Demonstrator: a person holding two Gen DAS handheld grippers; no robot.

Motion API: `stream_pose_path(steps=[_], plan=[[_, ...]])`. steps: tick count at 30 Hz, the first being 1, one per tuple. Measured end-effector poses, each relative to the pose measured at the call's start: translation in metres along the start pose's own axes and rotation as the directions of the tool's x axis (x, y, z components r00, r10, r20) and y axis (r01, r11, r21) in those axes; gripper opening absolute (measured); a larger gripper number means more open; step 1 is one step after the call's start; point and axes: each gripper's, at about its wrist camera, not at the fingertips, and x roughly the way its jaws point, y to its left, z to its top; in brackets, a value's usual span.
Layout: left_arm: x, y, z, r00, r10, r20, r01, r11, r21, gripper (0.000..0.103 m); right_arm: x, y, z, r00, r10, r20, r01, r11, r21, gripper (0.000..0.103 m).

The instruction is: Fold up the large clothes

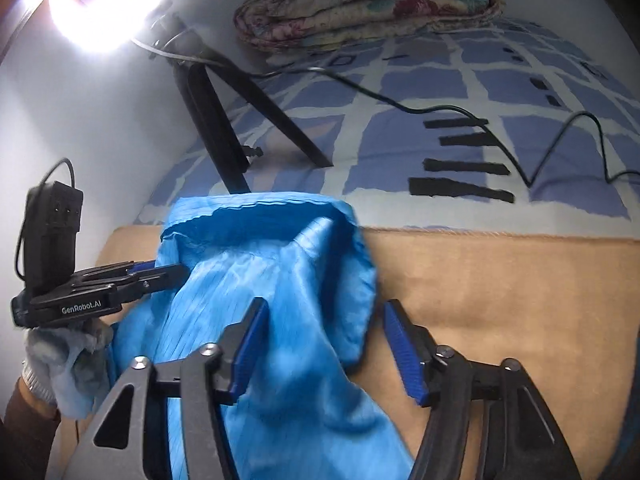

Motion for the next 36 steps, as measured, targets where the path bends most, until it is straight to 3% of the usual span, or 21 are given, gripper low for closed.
stream_pose_path(steps=[2,6,14,23,30,36], plan=[[-0.005,-0.007,-0.003,1.0,0.006,0.021,-0.007,1.0,0.025,0.005,0.004,0.005,0.003,1.0,0.011,-0.019,-0.011,1.0,-0.006,0.015],[-0.028,-0.016,-0.007,0.998,0.001,0.063,-0.005,0.999,0.053,0.003,-0.012,0.024,0.001,0.999,-0.03,0.01,0.031,0.998,-0.062,0.003],[-0.093,-0.037,-0.024,0.988,-0.003,0.157,-0.012,0.995,0.094,0.003,-0.067,0.05,-0.005,0.993,-0.023,0.112,0.033,0.995,-0.091,0.002],[-0.174,-0.066,-0.072,0.975,-0.032,0.221,0.008,0.994,0.108,0.003,-0.136,0.092,-0.028,0.986,-0.01,0.168,0.034,0.989,-0.142,0.001],[-0.243,-0.106,-0.133,0.97,-0.013,0.244,-0.026,0.987,0.156,0.003,-0.203,0.13,-0.086,0.982,0.004,0.19,0.037,0.977,-0.211,0.001],[-0.28,-0.127,-0.208,0.964,-0.045,0.262,0.013,0.992,0.124,0.003,-0.243,0.153,-0.155,0.981,-0.005,0.192,0.047,0.975,-0.215,0.001]])
